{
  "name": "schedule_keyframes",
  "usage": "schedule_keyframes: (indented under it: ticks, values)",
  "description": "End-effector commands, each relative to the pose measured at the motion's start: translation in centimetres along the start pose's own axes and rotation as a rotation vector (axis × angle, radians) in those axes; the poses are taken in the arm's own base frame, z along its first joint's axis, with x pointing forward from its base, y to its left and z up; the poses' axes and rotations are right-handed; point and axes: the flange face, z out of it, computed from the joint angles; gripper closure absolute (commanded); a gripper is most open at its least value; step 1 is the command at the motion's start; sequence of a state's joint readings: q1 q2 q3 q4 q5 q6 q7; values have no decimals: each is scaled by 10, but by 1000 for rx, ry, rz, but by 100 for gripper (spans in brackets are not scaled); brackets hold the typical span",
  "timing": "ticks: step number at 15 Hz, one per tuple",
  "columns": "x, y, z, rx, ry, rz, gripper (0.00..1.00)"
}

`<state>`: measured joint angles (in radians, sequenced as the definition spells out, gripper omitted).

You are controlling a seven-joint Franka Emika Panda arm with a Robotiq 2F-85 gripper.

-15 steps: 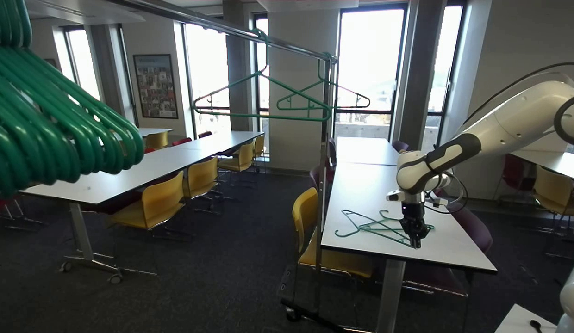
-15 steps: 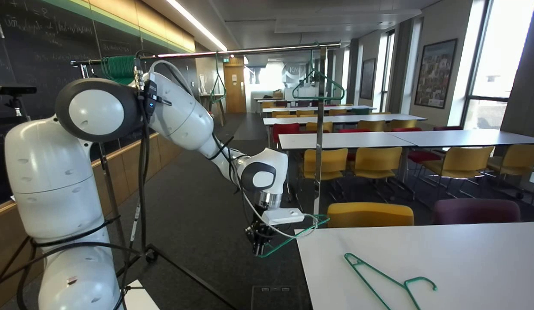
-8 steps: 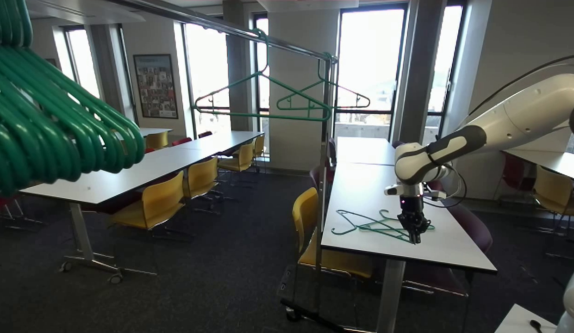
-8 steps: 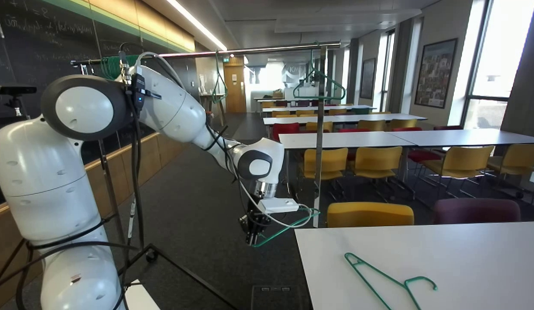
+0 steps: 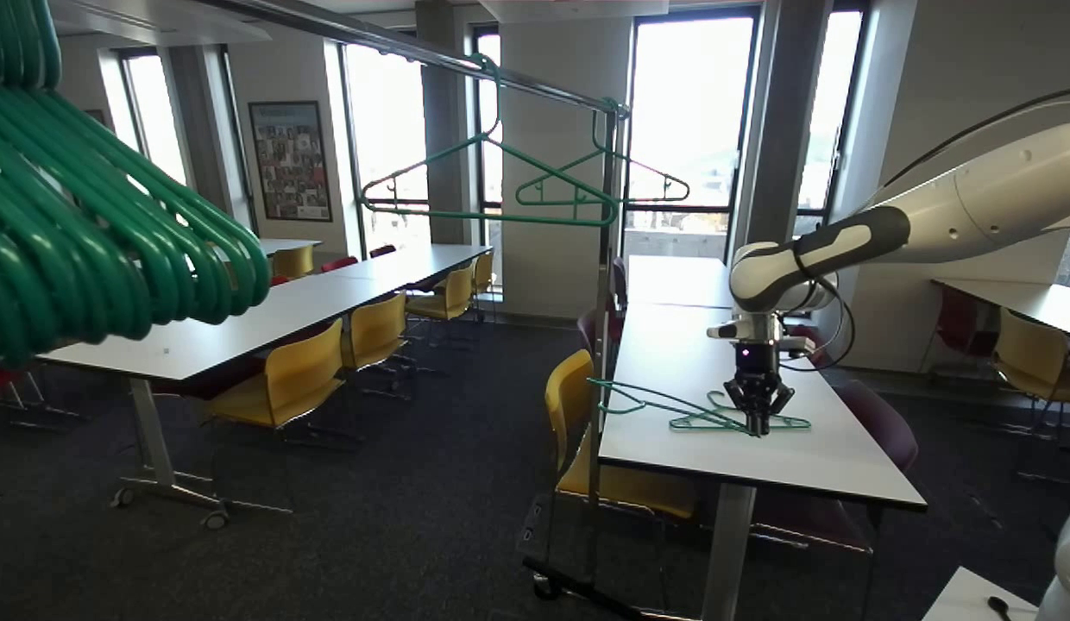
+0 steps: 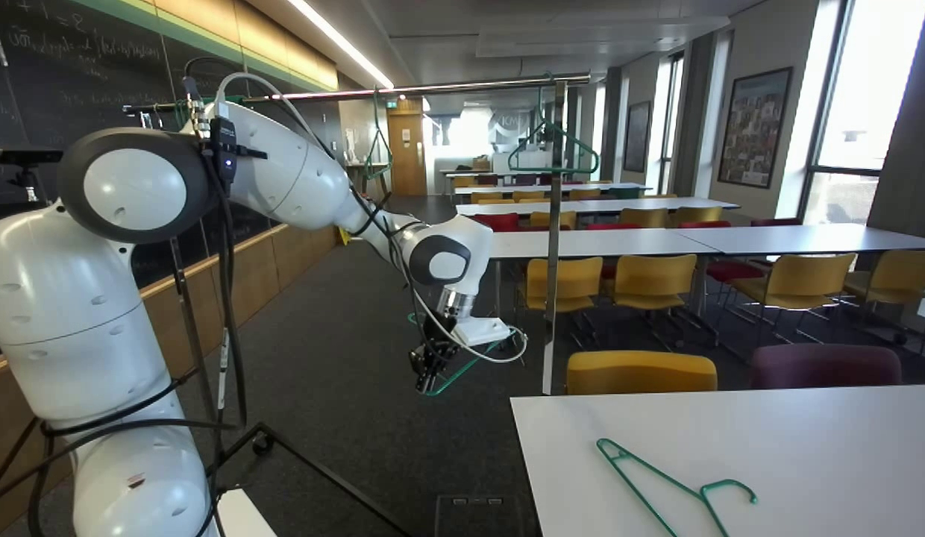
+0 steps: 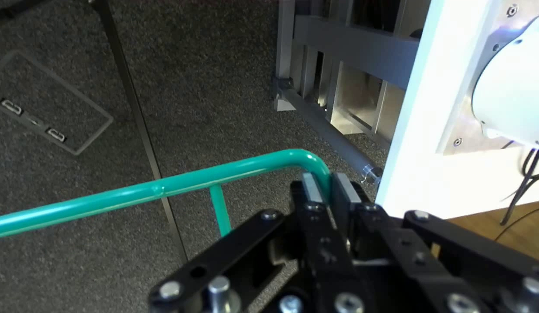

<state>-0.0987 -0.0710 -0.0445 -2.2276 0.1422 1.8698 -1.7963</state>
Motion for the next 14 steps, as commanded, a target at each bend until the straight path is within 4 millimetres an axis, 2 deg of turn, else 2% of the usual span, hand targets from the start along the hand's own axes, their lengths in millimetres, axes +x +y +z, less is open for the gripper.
schedule_keyframes:
  ticks: [1, 5, 9, 12, 14]
  values:
    - [-7, -1, -30, -6, 106, -114, 97]
    - [-36, 17, -45, 52, 257, -142, 97]
    - [-70, 47, -45, 150, 392, -78, 97]
    - [-81, 72, -42, 211, 453, -45, 97]
    - [-80, 84, -40, 238, 467, -51, 97]
